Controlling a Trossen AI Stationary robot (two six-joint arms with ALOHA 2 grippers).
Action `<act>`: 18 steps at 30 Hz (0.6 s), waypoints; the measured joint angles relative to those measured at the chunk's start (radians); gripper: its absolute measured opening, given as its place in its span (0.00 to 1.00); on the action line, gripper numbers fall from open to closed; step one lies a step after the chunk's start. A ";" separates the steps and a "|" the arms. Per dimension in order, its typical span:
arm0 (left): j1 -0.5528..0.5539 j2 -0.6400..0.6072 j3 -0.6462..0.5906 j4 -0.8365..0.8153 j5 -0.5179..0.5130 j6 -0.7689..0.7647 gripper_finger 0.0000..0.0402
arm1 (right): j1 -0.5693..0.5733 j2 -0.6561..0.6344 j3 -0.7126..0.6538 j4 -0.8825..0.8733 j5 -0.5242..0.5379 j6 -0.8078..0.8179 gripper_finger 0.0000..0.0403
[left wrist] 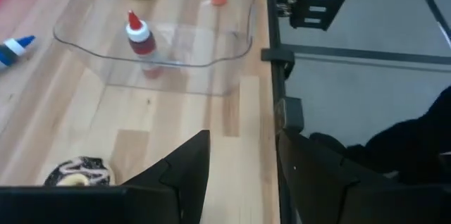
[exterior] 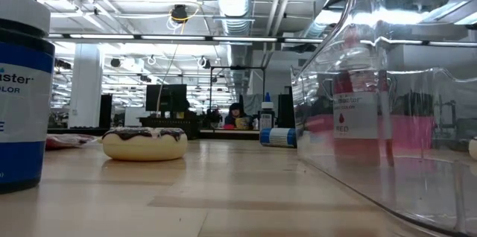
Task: Pick & Place Food Item
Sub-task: Put the orange food coloring bottle into the transparent bin
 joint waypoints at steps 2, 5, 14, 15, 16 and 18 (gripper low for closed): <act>-0.001 0.000 -0.001 -0.001 -0.024 -0.002 0.42 | 0.047 0.056 0.086 -0.207 0.031 0.062 0.30; 0.000 0.000 -0.001 0.006 -0.039 -0.005 0.42 | 0.108 0.134 0.201 -0.433 0.044 0.149 0.28; -0.008 0.000 -0.001 -0.004 -0.081 -0.036 0.42 | 0.283 0.321 0.416 -0.835 0.042 0.420 0.25; -0.009 0.000 -0.001 -0.004 -0.083 -0.037 0.42 | 0.300 0.336 0.425 -0.851 0.038 0.450 0.25; -0.008 0.000 -0.001 -0.004 -0.084 -0.038 0.42 | 0.316 0.353 0.430 -0.854 0.035 0.477 0.25; -0.008 0.000 -0.001 -0.004 -0.088 -0.039 0.42 | 0.347 0.389 0.442 -0.842 0.031 0.528 0.25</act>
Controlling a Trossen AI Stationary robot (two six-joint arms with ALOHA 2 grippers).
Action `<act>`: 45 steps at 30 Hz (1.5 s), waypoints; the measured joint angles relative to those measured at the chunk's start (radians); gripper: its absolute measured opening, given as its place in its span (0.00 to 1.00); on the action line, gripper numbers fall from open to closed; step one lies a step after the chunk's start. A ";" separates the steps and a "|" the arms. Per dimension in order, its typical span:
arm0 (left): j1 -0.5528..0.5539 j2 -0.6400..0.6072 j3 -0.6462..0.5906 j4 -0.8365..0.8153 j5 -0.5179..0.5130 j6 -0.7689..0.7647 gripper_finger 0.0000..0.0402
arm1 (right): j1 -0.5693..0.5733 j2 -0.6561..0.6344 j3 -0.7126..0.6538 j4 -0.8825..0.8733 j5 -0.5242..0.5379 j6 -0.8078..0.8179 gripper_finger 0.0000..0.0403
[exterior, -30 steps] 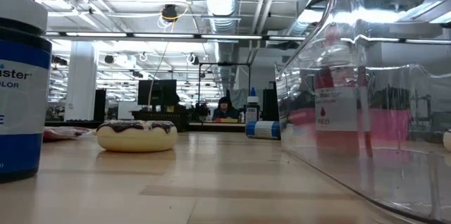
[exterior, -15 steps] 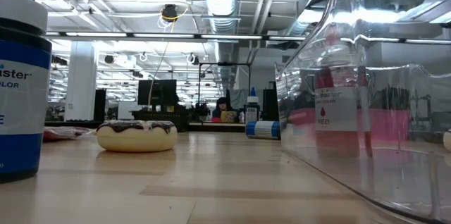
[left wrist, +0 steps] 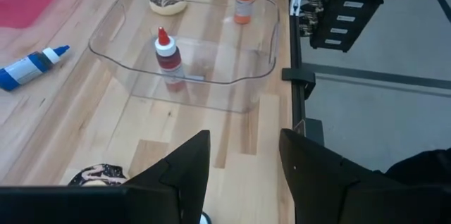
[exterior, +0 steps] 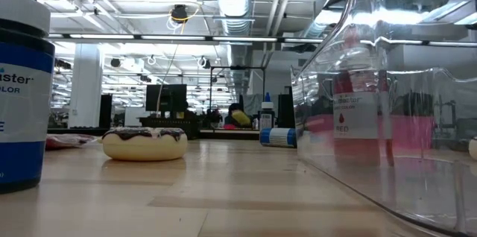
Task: Pick & Place Food Item
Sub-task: Put the orange food coloring bottle into the transparent bin
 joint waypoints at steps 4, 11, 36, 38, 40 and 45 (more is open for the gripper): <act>0.000 0.000 0.000 0.000 -0.012 0.000 0.42 | 0.052 0.104 0.041 -0.023 -0.031 0.051 0.25; 0.000 0.000 0.000 0.004 -0.036 -0.051 0.42 | 0.086 0.341 0.281 -0.088 -0.055 0.033 0.25; -0.012 0.000 0.000 0.084 -0.113 -0.050 0.42 | -0.152 0.862 0.952 -0.947 -0.262 -0.256 0.28; -0.018 0.000 0.000 0.104 -0.113 -0.050 0.42 | -0.164 0.861 0.922 -0.948 -0.261 -0.238 0.30; -0.018 0.000 0.000 0.123 -0.113 -0.050 0.42 | -0.165 0.855 0.884 -0.948 -0.261 -0.209 0.35; -0.018 0.000 0.000 0.155 -0.113 -0.050 0.42 | -0.134 0.805 0.781 -0.927 -0.265 -0.111 0.49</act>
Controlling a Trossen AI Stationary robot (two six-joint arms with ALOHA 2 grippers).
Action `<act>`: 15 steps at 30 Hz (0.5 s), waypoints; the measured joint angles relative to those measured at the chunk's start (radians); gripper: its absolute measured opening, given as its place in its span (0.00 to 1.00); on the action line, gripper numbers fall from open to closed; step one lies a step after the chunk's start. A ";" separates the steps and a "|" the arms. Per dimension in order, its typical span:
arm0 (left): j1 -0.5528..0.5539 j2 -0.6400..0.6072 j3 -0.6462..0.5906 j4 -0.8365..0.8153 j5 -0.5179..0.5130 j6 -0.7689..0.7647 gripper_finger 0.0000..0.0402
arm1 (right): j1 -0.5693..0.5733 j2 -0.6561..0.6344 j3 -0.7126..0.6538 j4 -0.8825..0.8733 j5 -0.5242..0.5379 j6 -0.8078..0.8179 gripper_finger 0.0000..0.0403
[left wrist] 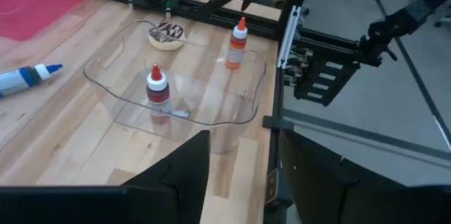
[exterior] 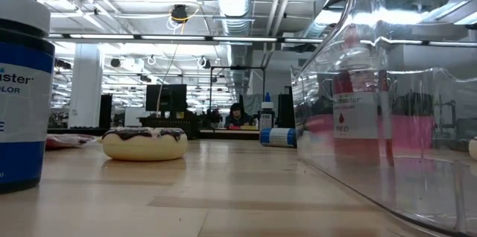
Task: Pick & Place Food Item
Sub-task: Put the orange food coloring bottle into the transparent bin
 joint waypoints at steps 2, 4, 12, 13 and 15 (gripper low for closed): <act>0.000 0.000 0.000 0.007 0.000 0.000 0.42 | 0.014 -0.025 -0.041 0.021 -0.005 0.053 0.54; 0.000 0.000 0.000 0.014 0.000 0.000 0.42 | 0.023 -0.053 -0.076 0.046 -0.018 0.107 0.57; 0.006 -0.001 0.000 0.022 0.011 0.000 0.42 | 0.062 -0.092 -0.196 0.229 -0.049 0.239 0.59; 0.008 -0.002 0.000 0.023 0.010 0.000 0.42 | 0.065 -0.090 -0.209 0.245 -0.050 0.246 0.59; 0.015 -0.004 0.000 0.028 0.011 0.000 0.42 | 0.073 -0.090 -0.240 0.268 -0.050 0.259 0.59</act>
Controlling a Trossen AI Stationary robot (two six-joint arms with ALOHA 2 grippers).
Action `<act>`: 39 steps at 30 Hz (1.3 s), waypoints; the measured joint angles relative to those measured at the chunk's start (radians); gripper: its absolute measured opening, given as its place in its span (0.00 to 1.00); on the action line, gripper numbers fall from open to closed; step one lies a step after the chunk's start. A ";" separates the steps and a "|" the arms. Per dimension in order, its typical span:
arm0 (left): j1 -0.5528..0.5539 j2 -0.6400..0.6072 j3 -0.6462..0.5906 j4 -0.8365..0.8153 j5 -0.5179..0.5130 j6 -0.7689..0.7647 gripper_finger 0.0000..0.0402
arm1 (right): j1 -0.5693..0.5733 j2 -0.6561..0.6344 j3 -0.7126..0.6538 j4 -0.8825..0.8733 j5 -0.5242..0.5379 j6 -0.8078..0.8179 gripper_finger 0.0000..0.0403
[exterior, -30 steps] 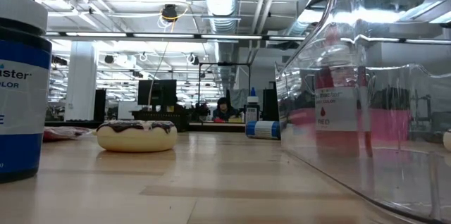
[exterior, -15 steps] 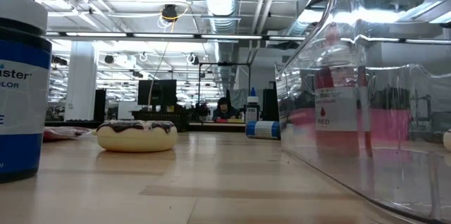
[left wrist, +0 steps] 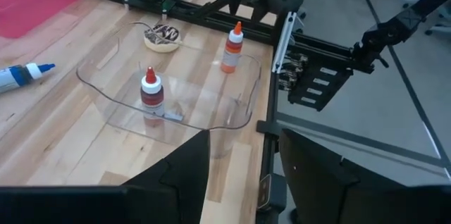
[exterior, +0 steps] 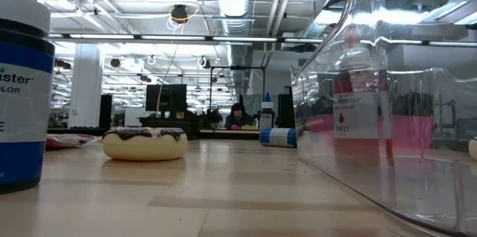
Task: Pick & Place Food Item
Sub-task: Put the orange food coloring bottle into the transparent bin
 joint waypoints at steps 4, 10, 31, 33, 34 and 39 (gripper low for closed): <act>0.004 -0.018 0.000 0.000 0.007 0.001 0.42 | 0.008 0.000 -0.040 0.024 0.000 0.018 0.59; 0.016 -0.064 0.000 -0.001 0.007 0.061 0.42 | 0.006 0.001 -0.101 0.128 0.000 0.018 0.59; 0.041 -0.116 0.000 -0.018 0.000 0.117 0.42 | -0.008 0.000 -0.161 0.190 0.031 0.002 0.53; 0.041 -0.116 0.000 -0.018 0.000 0.117 0.42 | -0.007 0.000 -0.161 0.190 0.031 0.002 0.50; 0.041 -0.116 0.000 -0.018 0.001 0.116 0.42 | -0.007 0.000 -0.161 0.190 0.030 0.002 0.49; 0.041 -0.115 0.000 -0.018 0.000 0.115 0.42 | 0.002 0.000 -0.161 0.190 0.028 0.007 0.42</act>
